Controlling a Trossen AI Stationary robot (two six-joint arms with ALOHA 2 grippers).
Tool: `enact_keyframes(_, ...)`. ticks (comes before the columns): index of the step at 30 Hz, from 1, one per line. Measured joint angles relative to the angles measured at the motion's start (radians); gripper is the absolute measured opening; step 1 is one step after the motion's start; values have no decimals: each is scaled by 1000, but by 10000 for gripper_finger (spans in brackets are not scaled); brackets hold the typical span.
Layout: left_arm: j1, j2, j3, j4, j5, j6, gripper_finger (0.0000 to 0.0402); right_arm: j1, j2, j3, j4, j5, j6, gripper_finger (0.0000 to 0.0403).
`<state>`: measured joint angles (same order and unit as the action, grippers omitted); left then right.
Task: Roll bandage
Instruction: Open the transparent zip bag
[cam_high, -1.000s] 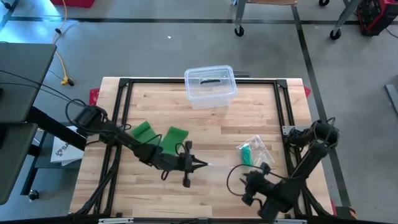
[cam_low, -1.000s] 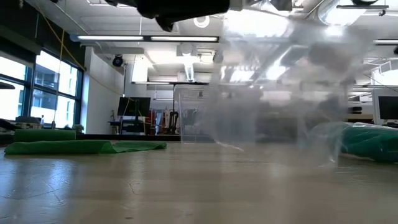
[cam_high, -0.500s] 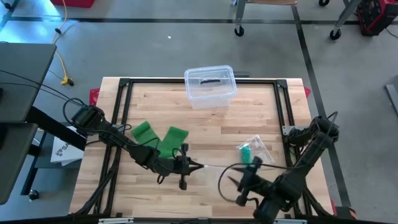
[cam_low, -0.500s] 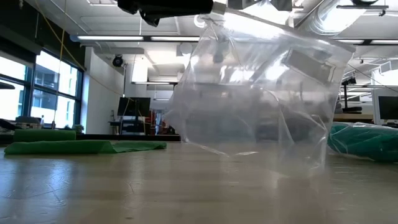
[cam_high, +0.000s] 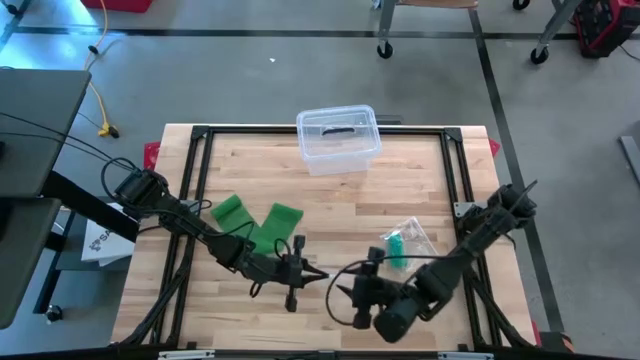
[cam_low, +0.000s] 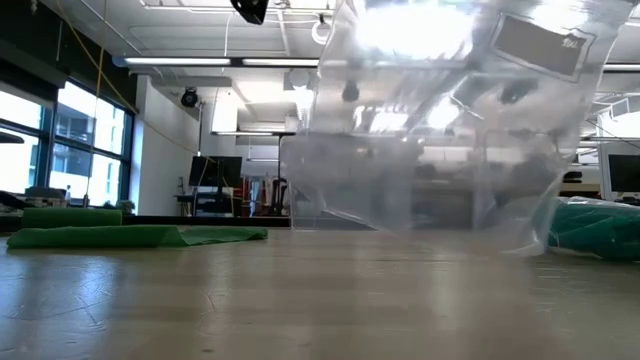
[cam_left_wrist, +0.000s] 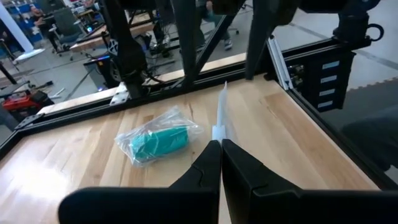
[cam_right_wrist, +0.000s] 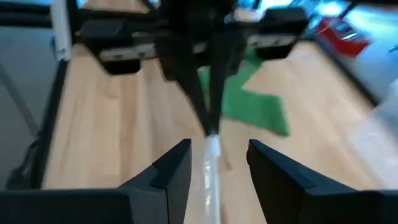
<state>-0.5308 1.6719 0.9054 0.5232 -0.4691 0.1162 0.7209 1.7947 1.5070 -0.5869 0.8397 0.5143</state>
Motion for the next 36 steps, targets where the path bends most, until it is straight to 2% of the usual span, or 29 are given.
enact_keyframes(3,0,1,0,1,0,0,0,-37,2,0,-1,-133,-19,149)
enact_keyframes(5,0,1,0,1,0,0,0,-56,15,0,-1,-159,-31,149)
enact_keyframes(12,0,1,0,0,7,0,0,-93,47,0,1,-143,-71,133)
enact_keyframes(24,-1,1,0,-4,8,0,0,-96,51,0,49,-170,-138,11)
enact_keyframes(36,-6,1,0,-19,7,25,0,-64,51,0,-40,-151,-12,12)
